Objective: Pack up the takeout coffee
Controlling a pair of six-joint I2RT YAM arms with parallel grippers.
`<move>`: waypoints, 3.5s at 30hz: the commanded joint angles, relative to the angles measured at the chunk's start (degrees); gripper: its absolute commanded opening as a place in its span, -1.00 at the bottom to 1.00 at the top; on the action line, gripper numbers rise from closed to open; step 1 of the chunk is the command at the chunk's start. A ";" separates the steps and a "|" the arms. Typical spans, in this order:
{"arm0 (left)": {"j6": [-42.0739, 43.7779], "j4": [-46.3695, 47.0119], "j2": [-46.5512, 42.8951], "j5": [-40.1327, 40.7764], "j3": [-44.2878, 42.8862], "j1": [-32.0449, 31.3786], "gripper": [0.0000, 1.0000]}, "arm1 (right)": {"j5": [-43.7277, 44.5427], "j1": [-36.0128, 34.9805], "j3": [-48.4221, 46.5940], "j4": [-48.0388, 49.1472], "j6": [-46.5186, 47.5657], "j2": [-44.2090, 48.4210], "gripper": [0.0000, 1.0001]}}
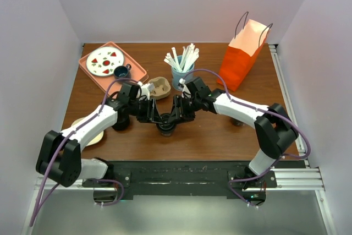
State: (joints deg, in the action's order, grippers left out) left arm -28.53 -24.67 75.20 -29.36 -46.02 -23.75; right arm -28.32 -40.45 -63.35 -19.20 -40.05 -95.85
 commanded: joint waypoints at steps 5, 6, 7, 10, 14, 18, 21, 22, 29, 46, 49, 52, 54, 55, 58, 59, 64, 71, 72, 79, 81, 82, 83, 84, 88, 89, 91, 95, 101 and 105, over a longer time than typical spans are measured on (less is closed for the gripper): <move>8.23 -1.79 4.87 1.76 -2.23 -0.07 -0.21 | 2.03 0.98 -5.63 -10.06 6.82 4.89 0.17; 8.67 -1.88 5.30 1.77 -2.49 -0.07 -0.22 | 2.47 1.85 -6.25 -11.81 7.44 5.06 0.17; 9.45 -2.05 5.66 1.77 -2.84 -0.07 -0.22 | 3.17 2.30 -6.78 -12.43 8.40 5.76 0.17; 10.60 -2.49 6.71 1.77 -3.37 -0.25 -0.23 | 2.74 4.58 -7.22 -12.79 9.37 7.43 0.12; 11.57 -3.37 8.03 2.56 -4.60 -0.86 -0.24 | 1.08 7.31 -6.26 -12.62 11.84 7.35 -0.05; 11.39 -3.72 9.26 3.61 -5.22 -1.74 -0.24 | -2.26 9.07 -4.50 -9.90 13.77 6.21 -0.13; 11.48 -4.34 9.88 4.49 -5.48 -2.27 -0.24 | -7.34 9.33 -3.88 -9.01 16.31 3.67 -0.19; 11.57 -4.34 9.97 4.67 -5.48 -2.36 -0.24 | -8.67 9.42 -3.80 -8.92 17.28 3.13 -0.21; 11.84 -3.64 10.76 5.02 -4.87 -3.50 -0.24 | -12.29 9.33 -2.40 -6.99 18.08 1.55 -0.27; 10.61 -1.09 11.81 7.21 -1.19 -4.64 -0.24 | -4.21 9.42 6.48 -0.85 13.96 1.11 -0.58; 9.99 0.05 11.99 7.83 0.66 -4.64 -0.25 | -1.84 9.42 11.82 2.05 10.71 1.54 -0.62; 9.20 1.02 12.08 8.18 2.16 -4.64 -0.26 | 2.02 9.42 16.40 4.17 7.81 2.95 -0.64; 9.02 1.20 12.25 8.53 2.43 -4.73 -0.27 | 3.00 9.33 18.17 5.31 6.75 4.26 -0.64; 9.20 1.20 12.25 8.71 2.34 -4.73 -0.28 | 3.09 9.42 18.61 5.40 6.48 5.40 -0.64; 10.25 0.68 12.60 8.97 1.64 -4.82 -0.28 | 1.25 9.42 15.47 4.00 6.22 8.65 -0.58; 10.60 0.32 13.04 9.15 1.37 -4.82 -0.28 | -0.32 9.42 14.15 3.21 6.21 9.54 -0.55; 11.48 -0.12 14.36 9.50 0.76 -5.17 -0.30 | -1.21 9.51 5.36 -0.66 6.13 12.09 -0.46; 12.01 -0.73 14.98 10.12 -0.56 -5.96 -0.30 | -0.69 9.86 2.27 -3.12 6.92 12.19 -0.46; 12.01 -0.73 15.06 10.20 -0.82 -6.05 -0.30 | -0.60 9.95 1.92 -3.30 7.61 11.75 -0.46; 12.10 -1.26 15.77 10.47 -1.53 -6.40 -0.30 | 1.42 10.47 -0.28 -3.92 9.82 7.79 -0.47; 12.19 -1.18 15.77 10.64 -1.70 -6.49 -0.30 | 1.33 10.56 -0.02 -3.56 9.82 7.18 -0.48; 12.01 -1.26 15.94 10.64 -1.70 -6.57 -0.30 | 0.72 10.39 0.33 -3.04 9.73 7.17 -0.48; 12.10 -1.35 15.94 10.73 -1.79 -6.57 -0.30 | 0.46 10.47 0.77 -2.69 9.38 7.26 -0.48; 12.01 -1.35 16.03 10.64 -1.79 -6.57 -0.30 | 0.19 10.56 1.73 -2.42 9.29 7.35 -0.48; 11.66 -1.35 16.12 11.35 -1.79 -6.84 -0.30 | -0.07 10.39 4.20 -1.81 9.73 7.26 -0.50; 11.49 -1.26 16.12 11.35 -1.79 -6.84 -0.30 | -0.25 10.39 4.64 -1.46 9.90 7.17 -0.52; 11.13 -1.18 16.03 11.35 -1.62 -6.84 -0.30 | -0.60 10.56 6.48 -0.14 9.91 6.56 -0.54; 9.82 -0.39 15.51 11.44 -0.39 -6.93 -0.30 | 0.10 10.48 9.65 1.88 10.00 5.59 -0.57; 8.32 0.76 13.84 11.87 1.19 -7.10 -0.31 | 1.24 10.48 8.96 0.84 10.87 5.06 -0.57; 7.35 1.28 12.26 12.84 2.51 -7.10 -0.31 | 2.65 10.56 2.38 -3.20 11.05 6.11 -0.48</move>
State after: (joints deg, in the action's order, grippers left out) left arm -24.95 -13.58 84.18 -29.74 -49.23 -30.17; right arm -30.26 -29.56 -56.29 -16.38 -31.24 -89.34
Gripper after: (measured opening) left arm 0.386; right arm 0.235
